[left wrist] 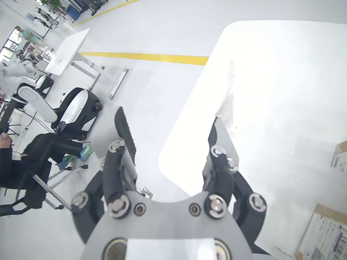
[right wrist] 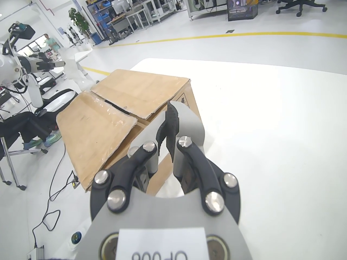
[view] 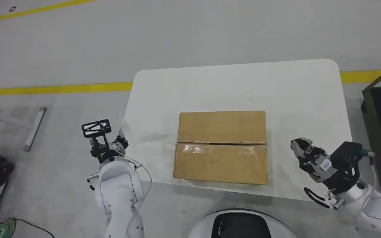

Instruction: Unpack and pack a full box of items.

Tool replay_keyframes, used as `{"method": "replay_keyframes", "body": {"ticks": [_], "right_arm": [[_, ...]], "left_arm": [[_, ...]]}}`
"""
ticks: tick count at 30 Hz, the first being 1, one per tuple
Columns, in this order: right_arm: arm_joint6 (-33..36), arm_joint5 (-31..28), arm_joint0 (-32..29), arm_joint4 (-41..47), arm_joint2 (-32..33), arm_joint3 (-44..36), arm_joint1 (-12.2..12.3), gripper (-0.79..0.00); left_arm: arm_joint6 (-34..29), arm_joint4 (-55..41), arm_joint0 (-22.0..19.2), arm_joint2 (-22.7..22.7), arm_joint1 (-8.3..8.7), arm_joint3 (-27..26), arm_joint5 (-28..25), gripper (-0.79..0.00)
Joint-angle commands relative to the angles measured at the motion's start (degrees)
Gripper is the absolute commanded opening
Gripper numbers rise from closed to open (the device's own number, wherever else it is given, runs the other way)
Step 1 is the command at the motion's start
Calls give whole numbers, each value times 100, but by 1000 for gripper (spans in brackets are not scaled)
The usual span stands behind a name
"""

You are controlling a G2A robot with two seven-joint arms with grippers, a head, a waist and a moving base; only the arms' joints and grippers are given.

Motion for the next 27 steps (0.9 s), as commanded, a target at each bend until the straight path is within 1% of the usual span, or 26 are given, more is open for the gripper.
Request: {"method": "replay_keyframes", "body": {"ticks": [1, 4, 8, 12, 17, 19, 23, 27], "right_arm": [[-18, -196, -48, -27, 42, 43, 11, -785], [-75, -604, -181, -129, 181, 144, 37, -785], [-156, -1408, -380, -290, 375, 255, 85, -785], [-286, -2113, -552, -549, 497, 321, 125, -785], [-475, -2745, -661, -917, 497, 367, 161, -785], [-535, -2745, -699, -1146, 435, 320, 182, -785], [-776, -2745, -765, -1346, 315, 342, 230, -785], [-911, -2745, -808, -1554, 138, 285, 332, -785]], "left_arm": [[16, -2, 35, -24, 2, -88, 0, 0], [1, -24, 105, -50, 2, -248, -17, 0], [-20, -58, 184, -88, 4, -474, -54, 0], [-53, -19, 223, -290, 16, -561, -56, 0], [-105, -135, 205, -468, 28, -697, -152, 0], [-86, -150, 203, -481, 34, -734, -239, 0], [-110, -173, 175, -557, 40, -760, -242, 0], [-155, -432, 127, -566, 36, -853, -235, 0]]}}
